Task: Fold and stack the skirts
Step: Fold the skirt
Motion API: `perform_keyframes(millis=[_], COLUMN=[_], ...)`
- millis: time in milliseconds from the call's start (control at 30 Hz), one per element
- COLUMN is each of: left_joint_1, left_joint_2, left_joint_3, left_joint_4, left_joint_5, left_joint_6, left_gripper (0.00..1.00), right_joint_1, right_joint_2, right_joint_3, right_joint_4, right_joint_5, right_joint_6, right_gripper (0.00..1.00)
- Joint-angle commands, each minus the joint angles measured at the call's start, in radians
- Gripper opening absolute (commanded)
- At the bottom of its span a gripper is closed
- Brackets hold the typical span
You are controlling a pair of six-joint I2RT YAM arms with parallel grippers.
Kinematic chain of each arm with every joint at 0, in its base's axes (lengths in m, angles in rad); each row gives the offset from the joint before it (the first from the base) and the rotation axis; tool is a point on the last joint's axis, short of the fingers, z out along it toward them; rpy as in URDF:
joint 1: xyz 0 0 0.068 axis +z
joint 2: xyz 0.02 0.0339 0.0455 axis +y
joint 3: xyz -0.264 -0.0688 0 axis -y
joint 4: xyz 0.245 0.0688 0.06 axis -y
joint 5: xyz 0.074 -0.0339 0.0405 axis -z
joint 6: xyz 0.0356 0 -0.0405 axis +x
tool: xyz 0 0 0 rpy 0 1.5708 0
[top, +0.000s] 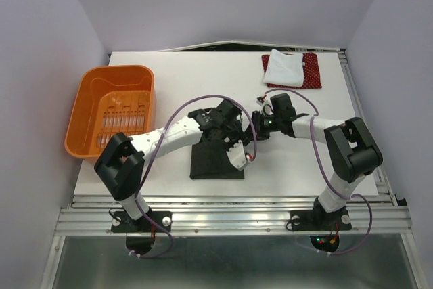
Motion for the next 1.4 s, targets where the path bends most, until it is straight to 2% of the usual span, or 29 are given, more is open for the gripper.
perform_keyframes(millis=[0,233,367,433,500,667,767,933,1200,1367], left_joint_1=[-0.01,-0.022,-0.028,-0.028,-0.028,-0.028,-0.028,-0.03,-0.031,-0.031], left_joint_2=[0.017,0.028,0.081,0.121,0.135,0.147,0.15,0.129,0.114,0.055], left_joint_3=[0.067,0.081,0.099,0.13,0.144,0.123,0.121,0.129,0.15,0.164], left_joint_4=[-0.119,-0.228,-0.225,-0.22,-0.213,-0.185,-0.213,-0.254,-0.289,-0.308], left_joint_5=[-0.016,-0.04,-0.085,-0.113,-0.133,-0.166,-0.18,-0.174,-0.193,-0.16], left_joint_6=[0.06,0.106,0.071,0.043,0.037,0.068,0.086,0.1,0.074,0.062], left_gripper=[0.44,0.39,0.39,0.39,0.39,0.37,0.32,0.29,0.0,0.0], right_joint_1=[0.01,0.01,0.01,0.01,0.01,0.01,0.01,0.01,0.01,0.01], right_joint_2=[-0.001,0.005,-0.012,-0.026,-0.037,-0.031,-0.005,0.009,-0.009,0.006], right_joint_3=[0.009,0.02,0.022,0.02,0.022,0.036,0.049,0.039,0.04,0.043], right_joint_4=[0.029,0.009,-0.005,-0.005,-0.046,-0.062,-0.066,-0.065,-0.066,-0.066], right_joint_5=[0.01,0.018,0.022,0.021,0.018,0.012,0.0,0.009,0.019,0.026], right_joint_6=[0.01,0.004,0.004,0.007,0.01,0.008,0.008,-0.002,-0.011,-0.022], right_gripper=[0.22,0.22,0.24,0.32,0.36,0.36,0.36,0.34,0.32,0.32])
